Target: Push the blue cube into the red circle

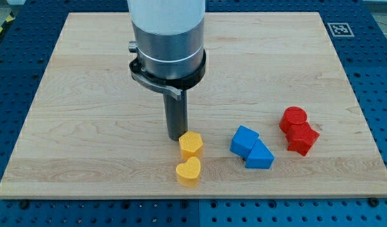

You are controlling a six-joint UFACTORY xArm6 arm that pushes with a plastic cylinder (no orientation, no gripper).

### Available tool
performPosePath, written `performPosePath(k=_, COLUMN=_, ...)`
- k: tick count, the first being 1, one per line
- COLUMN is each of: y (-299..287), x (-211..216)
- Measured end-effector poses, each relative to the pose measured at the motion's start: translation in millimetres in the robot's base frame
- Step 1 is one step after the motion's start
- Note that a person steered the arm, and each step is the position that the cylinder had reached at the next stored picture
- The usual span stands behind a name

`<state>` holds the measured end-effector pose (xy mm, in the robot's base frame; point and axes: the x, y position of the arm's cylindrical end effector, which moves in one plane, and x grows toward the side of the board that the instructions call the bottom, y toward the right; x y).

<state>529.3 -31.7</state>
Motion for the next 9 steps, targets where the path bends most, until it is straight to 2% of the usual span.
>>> performPosePath(k=2, y=0, x=15)
performPosePath(k=4, y=12, x=-44)
performPosePath(k=5, y=38, x=-53)
performPosePath(k=9, y=74, x=-1)
